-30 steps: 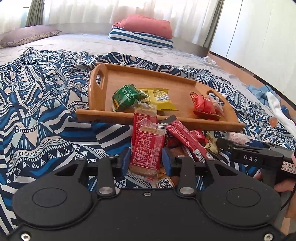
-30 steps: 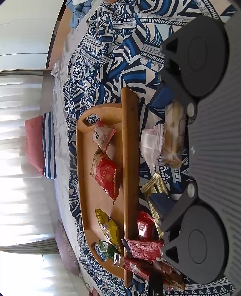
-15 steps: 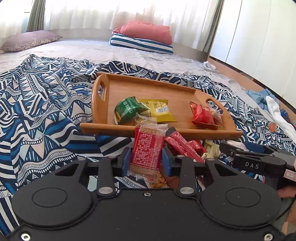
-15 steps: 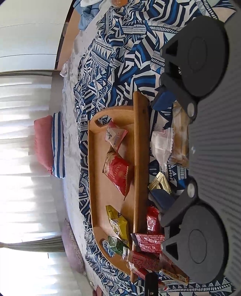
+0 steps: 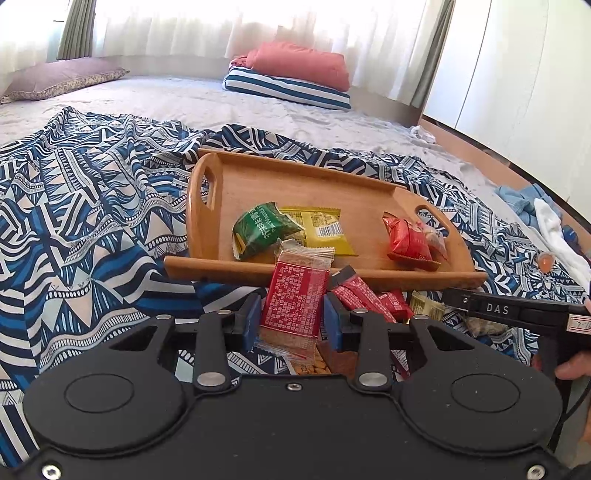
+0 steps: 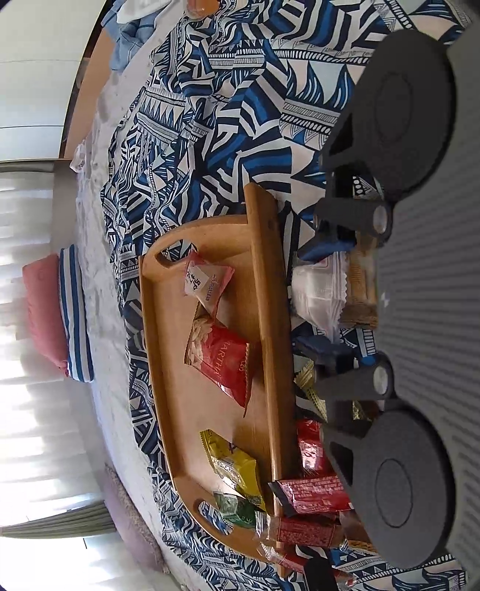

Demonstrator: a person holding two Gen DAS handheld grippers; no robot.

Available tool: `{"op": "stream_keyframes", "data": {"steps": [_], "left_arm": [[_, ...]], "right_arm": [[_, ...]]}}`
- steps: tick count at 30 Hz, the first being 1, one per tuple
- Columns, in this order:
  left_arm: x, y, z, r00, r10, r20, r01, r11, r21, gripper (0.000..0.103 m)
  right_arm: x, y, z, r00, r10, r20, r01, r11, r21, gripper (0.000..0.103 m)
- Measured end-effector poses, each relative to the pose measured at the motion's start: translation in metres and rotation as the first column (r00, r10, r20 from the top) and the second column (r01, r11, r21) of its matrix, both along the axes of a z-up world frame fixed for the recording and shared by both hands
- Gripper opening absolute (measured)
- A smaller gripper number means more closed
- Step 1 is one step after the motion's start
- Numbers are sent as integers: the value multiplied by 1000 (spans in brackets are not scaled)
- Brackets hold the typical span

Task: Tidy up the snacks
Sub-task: 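Grasp the red wafer packet with the left tool while the right tool grasps a clear white packet, then carry both packets over the wooden tray and open both tools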

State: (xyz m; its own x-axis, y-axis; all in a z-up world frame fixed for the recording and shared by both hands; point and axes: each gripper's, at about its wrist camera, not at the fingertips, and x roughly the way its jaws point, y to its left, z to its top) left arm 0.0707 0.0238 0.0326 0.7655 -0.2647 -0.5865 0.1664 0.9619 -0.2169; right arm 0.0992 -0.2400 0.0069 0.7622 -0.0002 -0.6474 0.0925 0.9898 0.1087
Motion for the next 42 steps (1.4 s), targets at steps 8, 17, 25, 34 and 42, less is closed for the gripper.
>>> {"op": "stream_keyframes", "data": {"steps": [8, 17, 25, 34, 42], "left_arm": [[15, 5, 16, 1000, 20, 3, -20, 1000, -20, 34], [46, 6, 48, 999, 12, 30, -11, 999, -37, 34], [92, 5, 68, 1000, 14, -19, -15, 997, -69, 34], [148, 8, 48, 988, 56, -147, -69, 994, -83, 34], [185, 9, 22, 971, 125, -202, -133, 991, -23, 34]], "right_arm": [[-6, 4, 25, 998, 46, 45, -44, 998, -39, 48], [12, 2, 64, 992, 71, 104, -68, 997, -34, 48], [60, -1, 94, 991, 86, 101, -89, 996, 29, 48], [116, 18, 93, 992, 118, 48, -122, 988, 93, 48], [154, 49, 66, 993, 120, 2, -120, 989, 83, 48]]}}
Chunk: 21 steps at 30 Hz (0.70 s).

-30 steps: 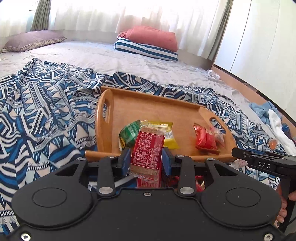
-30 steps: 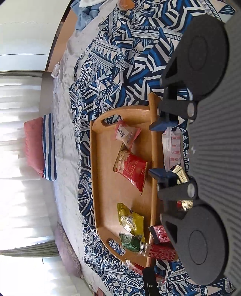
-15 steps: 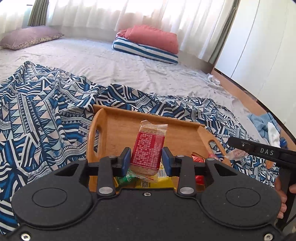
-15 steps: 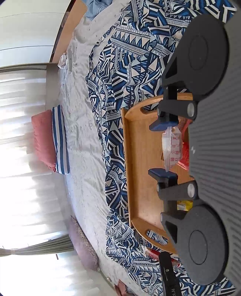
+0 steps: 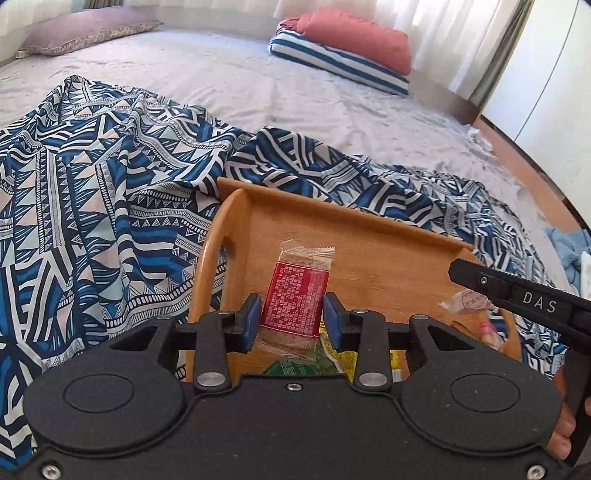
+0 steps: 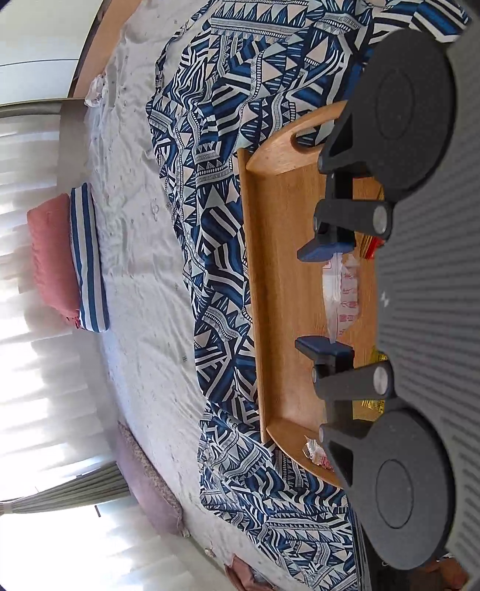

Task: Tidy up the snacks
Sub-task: 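Carry both packets over the wooden tray and open both tools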

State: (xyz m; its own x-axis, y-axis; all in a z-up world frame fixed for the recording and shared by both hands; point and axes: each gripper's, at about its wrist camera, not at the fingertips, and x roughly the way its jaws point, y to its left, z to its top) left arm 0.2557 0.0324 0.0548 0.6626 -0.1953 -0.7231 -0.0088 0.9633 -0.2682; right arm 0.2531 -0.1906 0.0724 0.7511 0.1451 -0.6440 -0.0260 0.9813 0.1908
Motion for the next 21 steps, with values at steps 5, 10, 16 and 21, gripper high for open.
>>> {"op": "stream_keyframes", "data": {"steps": [5, 10, 16, 21], "left_arm": [[11, -5, -10, 1000, 4, -12, -3, 999, 35, 34], [15, -9, -18, 1000, 6, -18, -5, 998, 64, 34], [17, -11, -25, 999, 10, -32, -7, 997, 75, 34], [17, -14, -29, 999, 5, -34, -2, 997, 82, 34]], "right_arm": [[12, 6, -19, 999, -41, -17, 42, 999, 22, 48], [13, 11, -33, 999, -46, -24, 46, 999, 18, 48], [-1, 20, -39, 999, -8, 42, 9, 1000, -15, 48], [-6, 25, -44, 999, 19, 48, -18, 1000, -26, 48]]}}
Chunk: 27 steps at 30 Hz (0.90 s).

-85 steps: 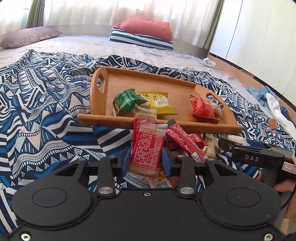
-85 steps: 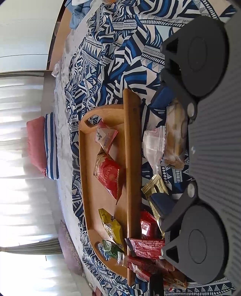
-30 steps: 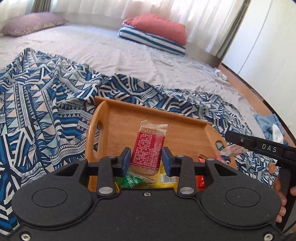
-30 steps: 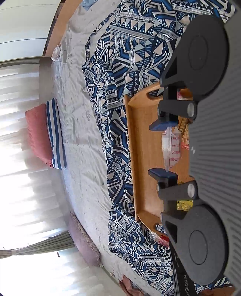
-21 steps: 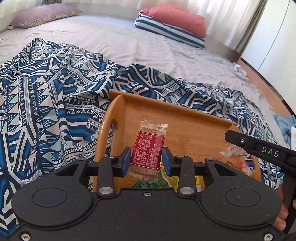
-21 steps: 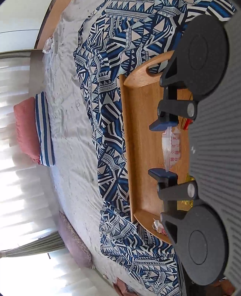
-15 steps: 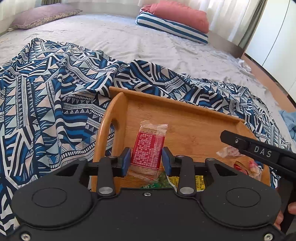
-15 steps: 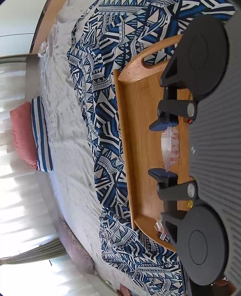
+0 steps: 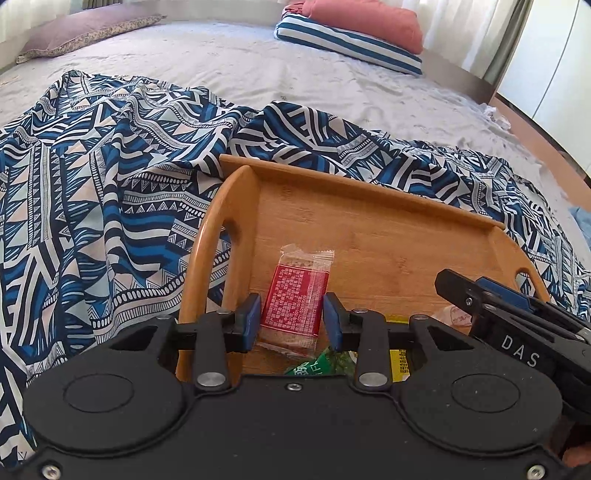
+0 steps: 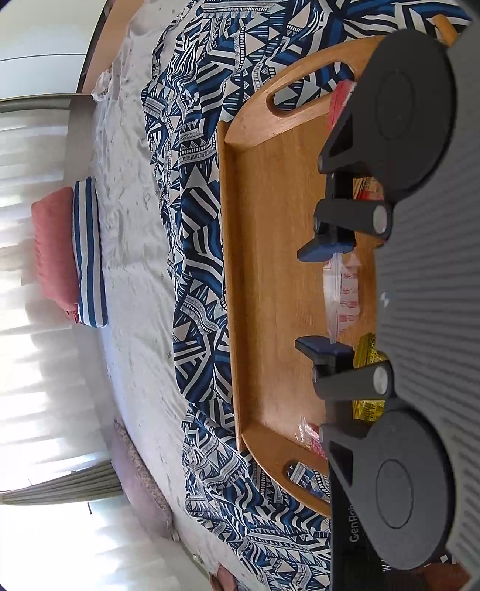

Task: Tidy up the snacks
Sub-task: 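Carry both packets over the wooden tray and open both tools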

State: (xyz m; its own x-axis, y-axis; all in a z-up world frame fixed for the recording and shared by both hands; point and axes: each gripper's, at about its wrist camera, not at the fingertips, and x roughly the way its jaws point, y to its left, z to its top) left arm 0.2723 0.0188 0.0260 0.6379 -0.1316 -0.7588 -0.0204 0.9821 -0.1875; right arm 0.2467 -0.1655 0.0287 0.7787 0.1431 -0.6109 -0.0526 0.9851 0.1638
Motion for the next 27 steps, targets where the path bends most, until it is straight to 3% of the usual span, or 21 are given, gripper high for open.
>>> {"op": "stream_keyframes", "data": {"steps": [4, 20, 27], "left_arm": [[0, -3, -1, 1000, -9, 7, 9, 1000, 17, 34], [0, -7, -1, 1000, -17, 11, 17, 999, 29, 34], [-1, -7, -2, 1000, -17, 12, 16, 999, 29, 35]], "right_arm": [[-3, -2, 0, 1000, 5, 18, -6, 1000, 12, 48], [-3, -11, -13, 999, 7, -49, -4, 998, 65, 48], [-6, -9, -16, 999, 23, -42, -22, 999, 26, 49]]}}
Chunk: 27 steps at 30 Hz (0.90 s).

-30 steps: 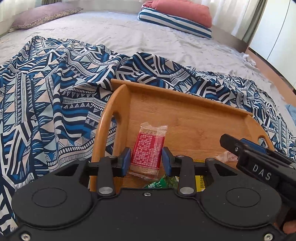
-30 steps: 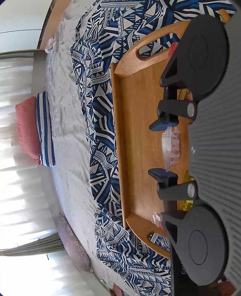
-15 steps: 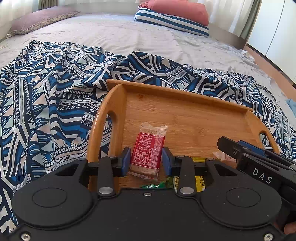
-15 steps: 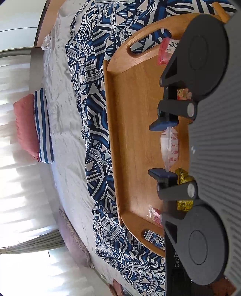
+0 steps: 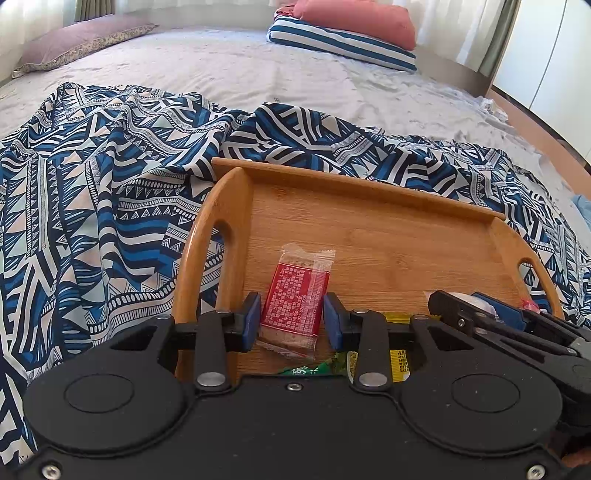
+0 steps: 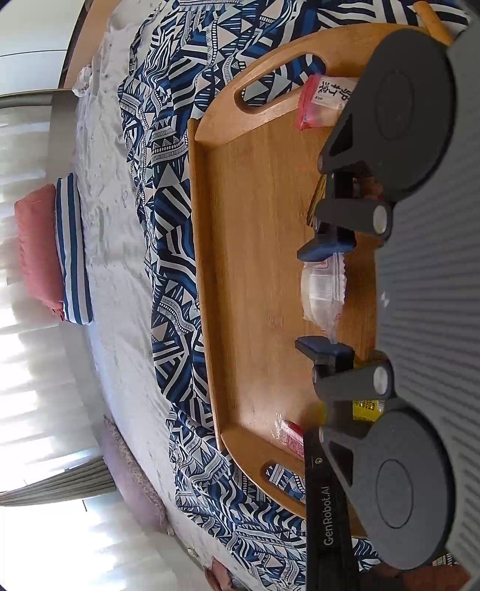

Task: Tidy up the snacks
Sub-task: 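Carry both packets over the wooden tray and open both tools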

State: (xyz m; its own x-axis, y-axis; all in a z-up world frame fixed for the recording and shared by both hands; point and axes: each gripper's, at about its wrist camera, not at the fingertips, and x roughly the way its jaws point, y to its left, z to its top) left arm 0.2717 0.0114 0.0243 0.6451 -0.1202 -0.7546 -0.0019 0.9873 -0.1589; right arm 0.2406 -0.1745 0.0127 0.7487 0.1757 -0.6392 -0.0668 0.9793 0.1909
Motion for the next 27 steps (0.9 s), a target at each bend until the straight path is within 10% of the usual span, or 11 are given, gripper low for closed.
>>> {"op": "stream_keyframes", "data": {"steps": [14, 27], "left_arm": [[0, 0, 1, 1000, 3, -1, -3, 1000, -3, 35], [-33, 4, 36, 992, -47, 118, 44, 999, 27, 74]], "right_arm": [[-5, 6, -2, 999, 44, 10, -43, 998, -51, 54], [-19, -5, 31, 997, 46, 59, -44, 999, -21, 73]]}}
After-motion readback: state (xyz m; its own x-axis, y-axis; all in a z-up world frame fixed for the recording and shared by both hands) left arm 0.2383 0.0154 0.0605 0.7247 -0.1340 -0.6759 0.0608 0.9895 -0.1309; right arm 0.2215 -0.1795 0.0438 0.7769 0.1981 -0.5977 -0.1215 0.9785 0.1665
